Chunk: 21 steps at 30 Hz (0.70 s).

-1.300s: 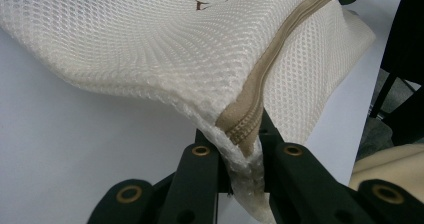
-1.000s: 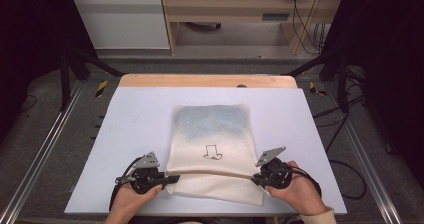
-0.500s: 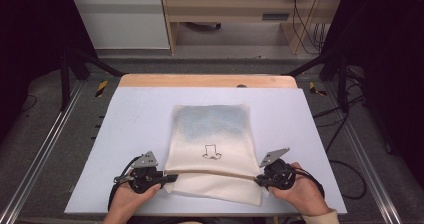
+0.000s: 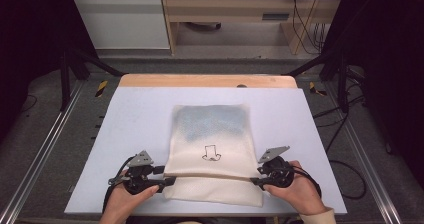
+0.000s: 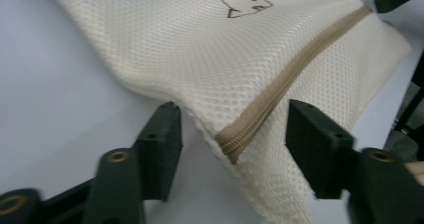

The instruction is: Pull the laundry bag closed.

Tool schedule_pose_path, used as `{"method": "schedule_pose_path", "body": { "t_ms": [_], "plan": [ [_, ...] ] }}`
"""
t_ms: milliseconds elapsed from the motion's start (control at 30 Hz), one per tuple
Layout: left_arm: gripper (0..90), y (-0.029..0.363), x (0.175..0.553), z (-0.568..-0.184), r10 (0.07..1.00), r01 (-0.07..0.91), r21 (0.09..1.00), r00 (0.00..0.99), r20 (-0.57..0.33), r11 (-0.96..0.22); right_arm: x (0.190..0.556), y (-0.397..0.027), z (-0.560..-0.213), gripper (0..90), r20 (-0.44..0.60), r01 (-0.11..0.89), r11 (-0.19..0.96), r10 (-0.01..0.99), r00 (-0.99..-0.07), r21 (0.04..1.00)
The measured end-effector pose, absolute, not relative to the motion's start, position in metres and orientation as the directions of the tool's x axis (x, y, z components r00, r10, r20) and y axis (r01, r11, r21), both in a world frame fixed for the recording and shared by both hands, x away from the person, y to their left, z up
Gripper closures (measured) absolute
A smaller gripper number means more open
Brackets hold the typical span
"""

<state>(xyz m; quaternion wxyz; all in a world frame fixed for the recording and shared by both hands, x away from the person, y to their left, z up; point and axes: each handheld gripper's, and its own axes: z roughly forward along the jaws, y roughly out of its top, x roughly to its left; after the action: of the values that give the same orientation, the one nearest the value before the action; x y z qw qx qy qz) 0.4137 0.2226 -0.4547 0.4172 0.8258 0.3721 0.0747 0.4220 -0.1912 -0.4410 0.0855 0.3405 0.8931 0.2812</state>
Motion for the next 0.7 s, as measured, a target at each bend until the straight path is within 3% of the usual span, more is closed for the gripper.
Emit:
{"method": "schedule_pose_path", "body": {
  "t_ms": [133, 267, 400, 700],
  "plan": [
    [26.7, 0.228, 0.412, -0.450, 0.704, 0.556, 0.746, 0.690, -0.169, -0.367, 0.427, -0.185, -0.435, 31.0, 0.012, 0.563, 0.572, 0.696, -0.718, 0.597],
    [17.6, 0.230, 0.411, -0.448, 0.731, 0.566, 0.721, 0.672, -0.123, -0.399, 0.433, -0.184, -0.429, 21.1, -0.023, 0.577, 0.525, 0.751, -0.659, 0.626],
    [13.4, 0.235, 0.411, -0.442, 0.750, 0.556, 0.716, 0.657, -0.067, -0.423, 0.434, -0.192, -0.420, 14.3, -0.021, 0.582, 0.452, 0.801, -0.598, 0.676],
    [12.8, 0.268, 0.416, -0.432, 0.805, 0.564, 0.721, 0.593, -0.015, -0.402, 0.433, -0.221, -0.413, 11.1, -0.003, 0.647, 0.345, 0.884, -0.468, 0.680]
  ]
}}
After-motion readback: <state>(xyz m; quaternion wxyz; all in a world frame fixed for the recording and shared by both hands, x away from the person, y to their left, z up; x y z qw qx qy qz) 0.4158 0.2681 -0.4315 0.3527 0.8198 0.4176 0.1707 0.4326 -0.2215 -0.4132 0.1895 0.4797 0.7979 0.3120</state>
